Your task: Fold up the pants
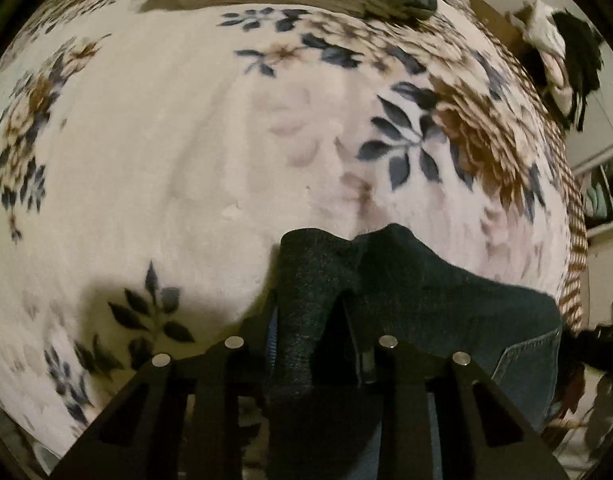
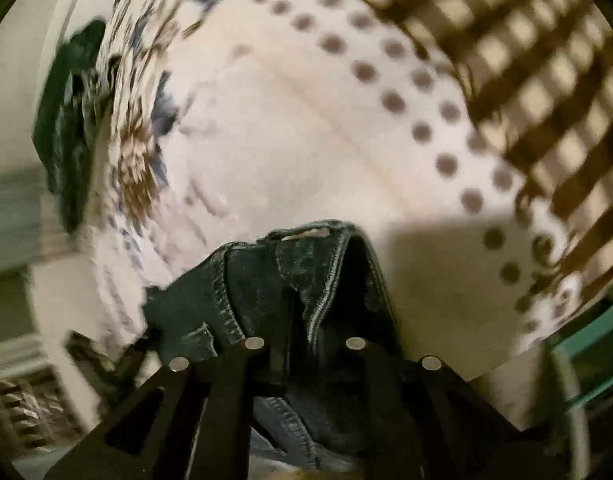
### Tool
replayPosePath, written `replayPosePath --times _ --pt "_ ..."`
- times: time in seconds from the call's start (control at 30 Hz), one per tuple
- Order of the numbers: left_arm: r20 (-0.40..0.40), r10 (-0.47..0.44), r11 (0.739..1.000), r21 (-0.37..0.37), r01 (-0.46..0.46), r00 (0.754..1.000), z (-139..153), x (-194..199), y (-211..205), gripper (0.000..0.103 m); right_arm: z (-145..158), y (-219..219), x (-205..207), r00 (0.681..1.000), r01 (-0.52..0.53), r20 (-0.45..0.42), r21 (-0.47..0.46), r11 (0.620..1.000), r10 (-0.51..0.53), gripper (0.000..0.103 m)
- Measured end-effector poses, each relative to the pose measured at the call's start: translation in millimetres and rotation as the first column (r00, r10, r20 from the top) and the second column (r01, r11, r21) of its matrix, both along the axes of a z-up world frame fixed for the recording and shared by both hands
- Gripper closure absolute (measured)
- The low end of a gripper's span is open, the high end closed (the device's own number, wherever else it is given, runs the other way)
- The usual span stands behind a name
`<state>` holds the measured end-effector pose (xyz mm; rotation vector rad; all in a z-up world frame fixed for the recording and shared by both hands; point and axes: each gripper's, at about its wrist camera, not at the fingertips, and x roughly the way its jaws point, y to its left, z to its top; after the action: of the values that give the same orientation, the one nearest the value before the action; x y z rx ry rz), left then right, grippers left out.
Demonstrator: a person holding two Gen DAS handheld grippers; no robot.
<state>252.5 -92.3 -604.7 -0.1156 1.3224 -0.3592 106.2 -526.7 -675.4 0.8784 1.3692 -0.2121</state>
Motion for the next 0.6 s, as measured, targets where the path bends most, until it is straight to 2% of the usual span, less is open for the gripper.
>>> replayPosePath --times 0.07,0.1,0.17,0.27,0.33,0.4,0.47,0.5,0.6 --pt "-0.013 -0.008 1.0 -0.004 0.008 1.0 -2.7 3.0 1.6 0.077 13.5 13.6 19.1 0.995 -0.096 -0.027 -0.132 0.987 0.093 0.095" --pt "-0.018 -0.008 1.0 -0.012 0.007 1.0 -4.3 4.6 2.1 0.077 13.8 13.6 24.7 0.993 -0.113 -0.038 -0.144 0.983 0.108 0.095" --pt "-0.026 0.004 1.0 -0.025 -0.005 1.0 -4.7 4.1 4.2 0.076 8.9 7.2 32.4 0.994 -0.103 -0.053 -0.118 0.988 0.097 0.095" --pt "-0.09 0.071 0.993 -0.09 -0.08 0.993 0.4 2.3 18.1 0.075 3.7 -1.0 26.6 0.995 -0.086 -0.052 -0.05 0.995 0.083 0.092" --pt "-0.14 0.121 0.967 -0.208 -0.149 0.983 5.4 -6.4 35.0 0.062 12.6 -2.7 9.1 0.997 -0.074 -0.018 -0.025 0.997 0.073 0.067" --pt "-0.176 0.151 0.923 -0.327 -0.203 0.973 8.4 -20.1 51.0 0.012 19.5 -4.9 -10.8 0.999 -0.036 0.036 0.029 0.999 0.035 0.024" --pt "-0.209 0.148 0.895 -0.387 -0.221 0.967 5.0 -31.2 58.6 0.01 18.4 -4.1 -40.7 0.995 0.01 0.093 0.129 0.992 -0.022 0.014" --pt "-0.227 0.146 0.887 -0.4 -0.228 0.963 1.0 -36.7 60.9 0.01 13.9 -2.7 -49.8 0.994 0.022 0.102 0.162 0.987 -0.039 0.014" --pt "-0.276 0.136 0.889 -0.39 -0.24 0.951 -19.2 -48.7 57.6 0.01 -12.9 7.1 -73.0 0.989 0.043 0.123 0.258 0.965 -0.077 0.014"
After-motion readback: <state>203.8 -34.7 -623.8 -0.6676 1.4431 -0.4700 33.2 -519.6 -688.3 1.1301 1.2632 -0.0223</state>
